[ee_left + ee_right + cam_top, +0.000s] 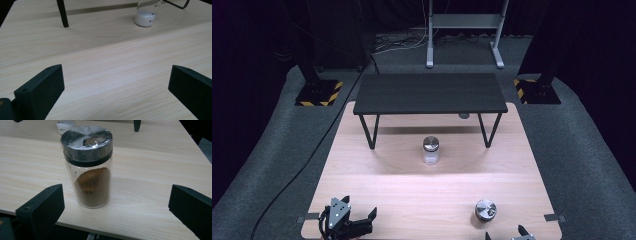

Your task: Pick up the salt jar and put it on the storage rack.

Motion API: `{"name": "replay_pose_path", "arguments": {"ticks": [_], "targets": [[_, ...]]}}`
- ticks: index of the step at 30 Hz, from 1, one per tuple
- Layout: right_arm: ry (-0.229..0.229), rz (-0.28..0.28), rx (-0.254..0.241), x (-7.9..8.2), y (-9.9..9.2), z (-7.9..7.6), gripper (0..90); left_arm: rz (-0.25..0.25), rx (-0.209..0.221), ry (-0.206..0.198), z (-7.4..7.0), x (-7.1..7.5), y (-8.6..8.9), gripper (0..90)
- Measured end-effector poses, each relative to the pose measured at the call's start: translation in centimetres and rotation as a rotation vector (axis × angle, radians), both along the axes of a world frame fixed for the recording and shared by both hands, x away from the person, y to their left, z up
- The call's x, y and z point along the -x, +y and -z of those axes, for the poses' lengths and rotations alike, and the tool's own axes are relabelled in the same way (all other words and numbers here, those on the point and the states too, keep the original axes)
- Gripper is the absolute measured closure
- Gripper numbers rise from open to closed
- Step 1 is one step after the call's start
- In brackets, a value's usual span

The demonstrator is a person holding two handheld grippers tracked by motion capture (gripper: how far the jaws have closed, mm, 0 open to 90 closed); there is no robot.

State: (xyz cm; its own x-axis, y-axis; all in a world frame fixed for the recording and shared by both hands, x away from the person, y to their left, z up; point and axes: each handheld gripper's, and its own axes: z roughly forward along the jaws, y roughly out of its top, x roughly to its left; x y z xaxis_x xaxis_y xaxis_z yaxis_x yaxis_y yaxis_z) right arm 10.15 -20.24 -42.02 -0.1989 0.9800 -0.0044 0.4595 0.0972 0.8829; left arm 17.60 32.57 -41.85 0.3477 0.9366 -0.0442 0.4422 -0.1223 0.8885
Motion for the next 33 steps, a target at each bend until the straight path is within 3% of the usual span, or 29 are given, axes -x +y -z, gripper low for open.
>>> {"name": "replay_pose_path", "arguments": {"ticks": [9,22,33], "targets": [[0.004,-0.005,0.004,-0.1,0.1,0.0,0.0,0.013,0.008,-0.008,0.3,-0.6,-1.3,0.1],[0.004,-0.007,0.014,-0.2,0.3,-0.2,0.0,0.062,0.014,0.000,1.1,-2.8,-3.8,0.1],[0.003,-0.005,0.018,-0.2,0.2,-0.2,0.0,0.109,-0.013,-0.001,1.2,-5.8,-5.5,0.1]]}}
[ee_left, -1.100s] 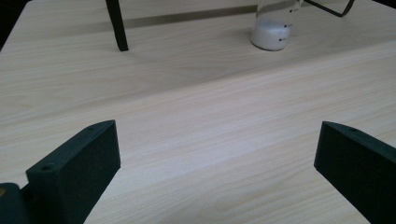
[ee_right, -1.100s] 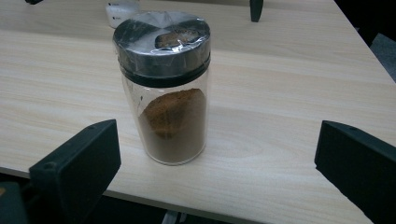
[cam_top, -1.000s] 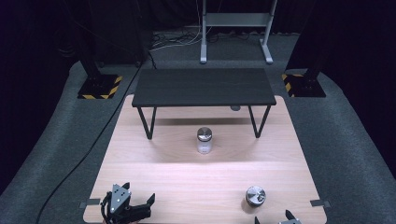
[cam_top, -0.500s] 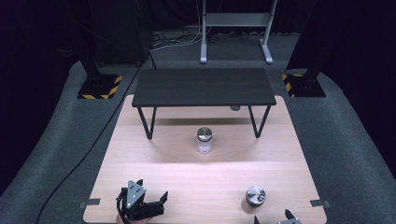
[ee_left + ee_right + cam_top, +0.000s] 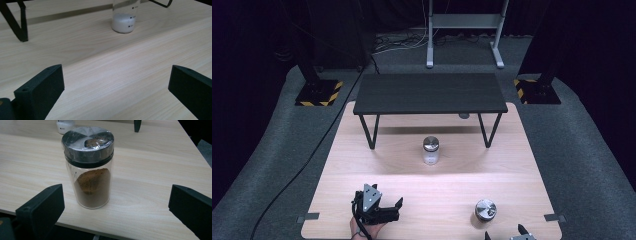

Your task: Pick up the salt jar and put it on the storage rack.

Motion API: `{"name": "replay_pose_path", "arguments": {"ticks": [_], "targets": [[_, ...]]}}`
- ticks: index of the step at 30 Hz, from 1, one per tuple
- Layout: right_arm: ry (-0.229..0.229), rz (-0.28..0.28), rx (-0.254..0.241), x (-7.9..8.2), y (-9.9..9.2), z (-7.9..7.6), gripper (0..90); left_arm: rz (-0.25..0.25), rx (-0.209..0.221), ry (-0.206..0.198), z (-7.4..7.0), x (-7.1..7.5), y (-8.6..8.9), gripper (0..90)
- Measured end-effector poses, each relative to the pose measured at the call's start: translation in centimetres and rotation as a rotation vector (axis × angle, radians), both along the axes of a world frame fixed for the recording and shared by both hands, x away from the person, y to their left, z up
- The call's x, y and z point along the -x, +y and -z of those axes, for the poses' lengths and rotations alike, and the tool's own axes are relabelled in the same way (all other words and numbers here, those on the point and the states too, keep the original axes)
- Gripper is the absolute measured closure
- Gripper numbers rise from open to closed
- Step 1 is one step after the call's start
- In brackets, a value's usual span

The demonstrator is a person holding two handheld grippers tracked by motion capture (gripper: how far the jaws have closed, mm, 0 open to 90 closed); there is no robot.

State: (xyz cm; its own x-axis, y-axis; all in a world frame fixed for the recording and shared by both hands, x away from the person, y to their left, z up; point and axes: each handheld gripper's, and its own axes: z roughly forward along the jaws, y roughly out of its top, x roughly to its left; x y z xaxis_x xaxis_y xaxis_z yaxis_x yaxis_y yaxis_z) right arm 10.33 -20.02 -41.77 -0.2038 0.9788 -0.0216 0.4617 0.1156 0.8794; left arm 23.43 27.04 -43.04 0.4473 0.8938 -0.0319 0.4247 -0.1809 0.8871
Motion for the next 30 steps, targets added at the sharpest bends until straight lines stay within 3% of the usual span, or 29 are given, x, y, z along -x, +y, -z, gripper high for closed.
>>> {"name": "replay_pose_path", "arguments": {"ticks": [14,17,30], "targets": [[0.007,-0.020,-0.001,-0.1,0.1,0.0,0.0,0.063,0.004,0.025,0.4,-4.1,-2.5,0.0],[0.010,-0.027,0.001,-0.2,0.2,0.0,0.0,0.081,-0.019,0.019,0.1,-5.3,-3.2,0.0],[0.003,-0.028,0.008,-0.1,0.2,-0.1,0.0,0.108,-0.037,0.025,-0.4,-10.0,-5.2,0.0]]}}
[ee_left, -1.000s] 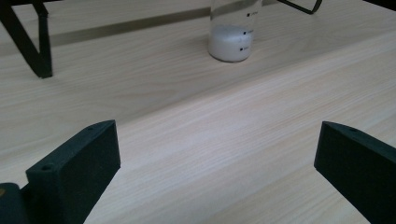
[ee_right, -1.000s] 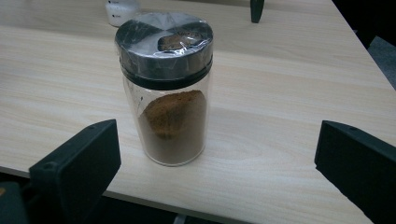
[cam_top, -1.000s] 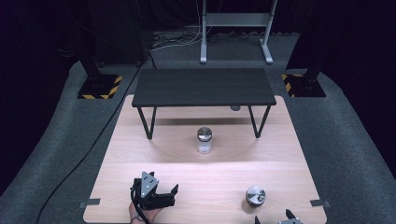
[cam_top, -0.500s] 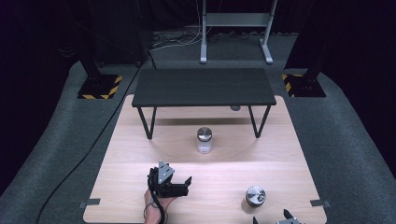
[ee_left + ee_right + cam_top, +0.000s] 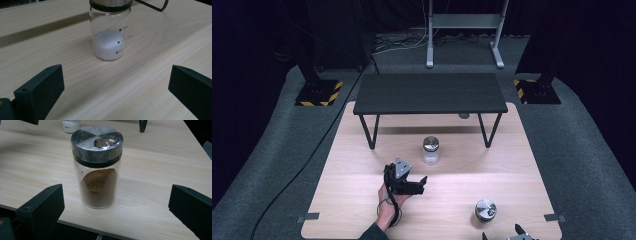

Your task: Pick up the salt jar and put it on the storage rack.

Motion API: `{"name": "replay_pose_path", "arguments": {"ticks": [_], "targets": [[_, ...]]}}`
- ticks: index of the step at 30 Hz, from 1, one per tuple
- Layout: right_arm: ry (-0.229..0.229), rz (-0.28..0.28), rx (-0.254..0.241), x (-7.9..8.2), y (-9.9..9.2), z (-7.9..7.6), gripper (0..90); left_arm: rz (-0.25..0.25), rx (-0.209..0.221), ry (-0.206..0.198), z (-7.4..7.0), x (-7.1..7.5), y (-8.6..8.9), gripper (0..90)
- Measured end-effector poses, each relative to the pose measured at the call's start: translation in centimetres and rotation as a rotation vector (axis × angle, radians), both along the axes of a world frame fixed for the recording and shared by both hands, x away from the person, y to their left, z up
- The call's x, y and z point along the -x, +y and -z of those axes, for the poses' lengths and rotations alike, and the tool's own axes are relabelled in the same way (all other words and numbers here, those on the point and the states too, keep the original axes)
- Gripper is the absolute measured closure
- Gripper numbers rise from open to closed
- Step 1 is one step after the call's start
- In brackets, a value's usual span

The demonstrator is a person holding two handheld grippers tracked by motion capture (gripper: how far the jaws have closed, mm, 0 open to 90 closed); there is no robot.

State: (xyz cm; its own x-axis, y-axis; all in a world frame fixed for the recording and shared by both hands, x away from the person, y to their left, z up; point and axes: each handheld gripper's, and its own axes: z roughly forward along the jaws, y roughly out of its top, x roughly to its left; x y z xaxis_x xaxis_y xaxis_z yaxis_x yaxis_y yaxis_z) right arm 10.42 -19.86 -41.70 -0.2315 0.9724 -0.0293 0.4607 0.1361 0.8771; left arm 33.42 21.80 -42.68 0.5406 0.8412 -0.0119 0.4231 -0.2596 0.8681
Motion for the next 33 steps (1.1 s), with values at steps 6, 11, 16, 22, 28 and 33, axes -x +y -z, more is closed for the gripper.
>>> {"name": "replay_pose_path", "arguments": {"ticks": [6,11,16,22,28,33], "targets": [[0.004,-0.002,-0.001,-0.1,0.0,0.1,0.0,0.008,-0.002,0.021,0.1,-2.0,-0.8,0.0],[0.010,-0.005,-0.004,-0.2,0.0,0.2,0.0,0.015,-0.003,0.032,0.3,-3.3,-1.6,0.0],[0.011,-0.001,-0.005,-0.2,-0.1,0.2,0.0,0.020,-0.002,0.030,0.4,-4.5,-2.4,0.0],[0.012,-0.001,-0.006,-0.2,-0.1,0.2,0.0,0.025,-0.022,0.047,0.5,-6.2,-3.4,0.0],[0.013,-0.002,-0.001,-0.2,0.0,0.2,0.0,0.023,-0.022,0.042,0.7,-7.6,-4.3,0.0],[0.009,-0.007,0.003,-0.2,0.1,0.2,0.0,0.031,-0.020,0.016,0.8,-8.2,-5.1,0.0]]}}
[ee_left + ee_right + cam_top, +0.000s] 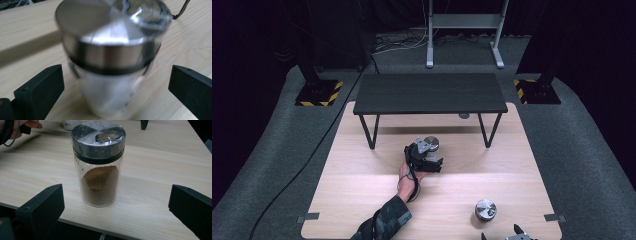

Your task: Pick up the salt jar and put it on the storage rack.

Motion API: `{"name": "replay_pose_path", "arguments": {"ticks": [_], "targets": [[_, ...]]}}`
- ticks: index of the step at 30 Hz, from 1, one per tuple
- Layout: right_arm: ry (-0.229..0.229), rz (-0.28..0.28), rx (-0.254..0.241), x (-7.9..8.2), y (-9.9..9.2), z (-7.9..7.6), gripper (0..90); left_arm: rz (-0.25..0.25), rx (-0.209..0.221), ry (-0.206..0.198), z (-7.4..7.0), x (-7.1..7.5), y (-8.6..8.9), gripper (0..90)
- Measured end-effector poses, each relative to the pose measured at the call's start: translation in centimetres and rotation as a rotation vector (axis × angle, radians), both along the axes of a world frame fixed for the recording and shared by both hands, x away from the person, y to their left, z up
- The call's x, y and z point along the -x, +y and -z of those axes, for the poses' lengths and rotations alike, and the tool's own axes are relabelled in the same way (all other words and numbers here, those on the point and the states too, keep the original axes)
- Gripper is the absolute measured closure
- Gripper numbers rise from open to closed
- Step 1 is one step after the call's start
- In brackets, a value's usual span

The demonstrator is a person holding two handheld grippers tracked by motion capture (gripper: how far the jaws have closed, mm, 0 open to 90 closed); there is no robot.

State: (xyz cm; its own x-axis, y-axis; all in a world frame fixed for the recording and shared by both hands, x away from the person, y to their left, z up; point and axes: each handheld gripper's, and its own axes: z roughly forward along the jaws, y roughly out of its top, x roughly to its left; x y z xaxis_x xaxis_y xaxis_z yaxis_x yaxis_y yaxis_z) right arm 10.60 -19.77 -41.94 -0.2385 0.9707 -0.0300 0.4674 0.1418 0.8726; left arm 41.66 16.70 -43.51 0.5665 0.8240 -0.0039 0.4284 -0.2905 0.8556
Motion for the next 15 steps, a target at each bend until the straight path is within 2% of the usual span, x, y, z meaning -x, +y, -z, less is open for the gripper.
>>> {"name": "replay_pose_path", "arguments": {"ticks": [3,4,5,7,15], "targets": [[-0.003,-0.003,-0.003,0.0,-0.1,0.0,0.0,-0.013,-0.003,-0.012,0.2,-0.2,-0.5,1.0],[-0.005,-0.002,-0.004,0.1,-0.1,0.1,0.0,-0.034,-0.020,-0.046,0.6,0.2,-0.9,10.9],[-0.010,0.002,-0.004,0.1,0.0,0.1,0.0,-0.016,0.012,-0.042,0.8,-0.2,-0.3,30.6],[-0.006,-0.003,-0.005,0.1,-0.1,0.2,0.0,-0.020,0.013,-0.051,1.0,-0.1,-0.3,31.0],[-0.004,-0.008,-0.004,0.0,-0.1,0.2,0.0,-0.010,0.030,-0.033,0.7,-0.3,0.4,31.2]]}}
